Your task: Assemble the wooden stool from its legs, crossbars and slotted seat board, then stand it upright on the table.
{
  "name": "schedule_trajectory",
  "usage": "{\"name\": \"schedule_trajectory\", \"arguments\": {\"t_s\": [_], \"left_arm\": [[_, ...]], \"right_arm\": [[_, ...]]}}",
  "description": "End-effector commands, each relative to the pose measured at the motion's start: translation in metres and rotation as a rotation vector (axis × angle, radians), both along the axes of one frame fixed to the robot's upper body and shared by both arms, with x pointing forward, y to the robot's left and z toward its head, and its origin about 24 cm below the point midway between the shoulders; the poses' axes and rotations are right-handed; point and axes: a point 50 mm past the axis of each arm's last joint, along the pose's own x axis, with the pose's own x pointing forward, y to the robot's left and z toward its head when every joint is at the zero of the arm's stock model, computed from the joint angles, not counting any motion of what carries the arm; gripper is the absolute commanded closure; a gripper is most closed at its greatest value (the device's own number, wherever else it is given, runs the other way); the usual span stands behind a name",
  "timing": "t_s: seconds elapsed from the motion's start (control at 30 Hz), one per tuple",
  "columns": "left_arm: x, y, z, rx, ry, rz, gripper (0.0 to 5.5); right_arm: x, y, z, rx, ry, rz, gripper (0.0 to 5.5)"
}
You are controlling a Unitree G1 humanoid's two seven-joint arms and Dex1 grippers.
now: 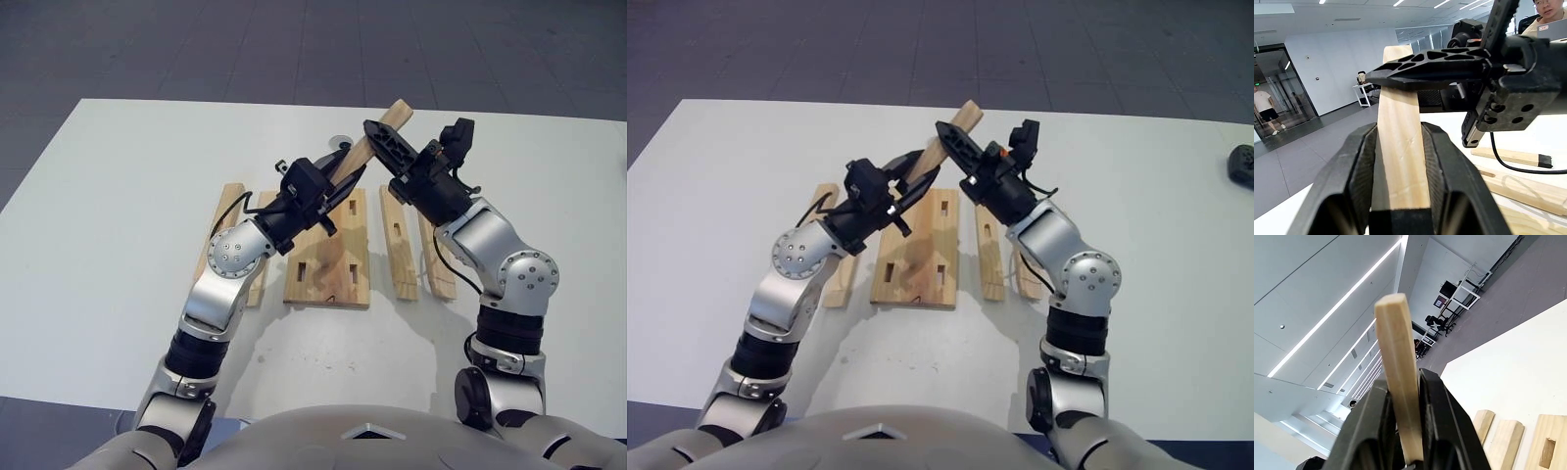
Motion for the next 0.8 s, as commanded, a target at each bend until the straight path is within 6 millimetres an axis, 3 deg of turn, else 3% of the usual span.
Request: {"name": "schedule_trajectory", "arguments": {"t_s": [0.03, 0.27, 0.43, 0.6, 0.8], "left_arm": [[0.004, 0.005, -0.023, 0.078, 0.105, 0.052, 4.21], [0.009, 0.017, -0.024, 0.057, 0.139, 0.137, 3.13], [0.015, 0.051, -0.012, -0.149, 0.232, 0.296, 2.29], [0.024, 0.083, -0.009, -0.206, 0.231, 0.546, 1.44], [0.026, 0.091, -0.011, -0.247, 0.226, 0.686, 0.54]], "right_arm": [[-0.009, 0.006, 0.025, 0.032, -0.145, 0.074, 4.96], [0.008, -0.024, 0.025, -0.097, -0.156, -0.184, 5.09], [0.017, -0.051, -0.004, -0.375, -0.087, -0.434, 5.09], [0.004, -0.053, -0.031, -0.54, -0.051, -0.465, 5.09], [-0.008, -0.058, -0.051, -0.709, -0.07, -0.524, 5.09]]}}
